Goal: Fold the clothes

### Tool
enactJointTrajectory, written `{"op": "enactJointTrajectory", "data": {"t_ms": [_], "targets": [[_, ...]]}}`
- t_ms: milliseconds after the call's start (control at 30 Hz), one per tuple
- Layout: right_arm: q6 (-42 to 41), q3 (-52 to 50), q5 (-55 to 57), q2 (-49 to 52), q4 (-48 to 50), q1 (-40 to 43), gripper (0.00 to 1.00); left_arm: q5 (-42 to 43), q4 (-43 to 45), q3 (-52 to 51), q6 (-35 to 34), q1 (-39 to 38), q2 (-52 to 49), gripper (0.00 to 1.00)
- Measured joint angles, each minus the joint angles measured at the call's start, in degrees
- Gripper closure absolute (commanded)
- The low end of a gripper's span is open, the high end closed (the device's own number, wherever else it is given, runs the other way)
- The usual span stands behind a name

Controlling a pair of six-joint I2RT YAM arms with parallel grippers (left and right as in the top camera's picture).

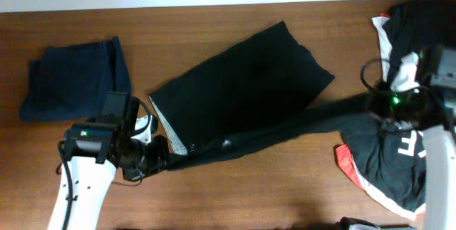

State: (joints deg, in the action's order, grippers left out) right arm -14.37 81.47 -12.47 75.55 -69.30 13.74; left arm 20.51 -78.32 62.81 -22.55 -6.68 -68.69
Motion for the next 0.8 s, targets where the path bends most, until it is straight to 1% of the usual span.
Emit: {"op": "enactJointTrajectory", "data": {"t_ms": [133,300,333,433,533,667,800], "targets": [[0.17,-0.02,0.96,5.49,12.52,-4.9,0.96,-1.68,9.35,-2.93,-5.33,0.13,-1.03,1.0],[0.44,-0.04,2.43,13.14,26.58,-9.99,0.96,-5.62,26.29,-10.51,-13.4,0.42,-4.07,1.0],[0.46,-0.04,2.71,14.23,27.96,-10.51,0.96,-6.64,28.68,-11.28,-14.23,0.44,-4.9,1.0],[0.68,-0.04,4.11,18.73,34.32,-11.91,0.95,-11.5,40.15,-11.98,-15.93,0.52,-7.98,1.0],[0.76,-0.04,5.07,22.27,38.53,-12.72,0.95,-14.23,47.8,-12.0,-16.37,0.74,-11.26,1.0],[0.85,-0.04,5.14,26.05,45.75,-13.75,0.95,-15.93,54.07,-12.02,-16.59,0.76,-17.2,1.0],[0.85,-0.04,4.7,27.91,51.23,-14.56,0.95,-16.02,56.92,-12.02,-17.0,1.38,-21.11,1.0]]}}
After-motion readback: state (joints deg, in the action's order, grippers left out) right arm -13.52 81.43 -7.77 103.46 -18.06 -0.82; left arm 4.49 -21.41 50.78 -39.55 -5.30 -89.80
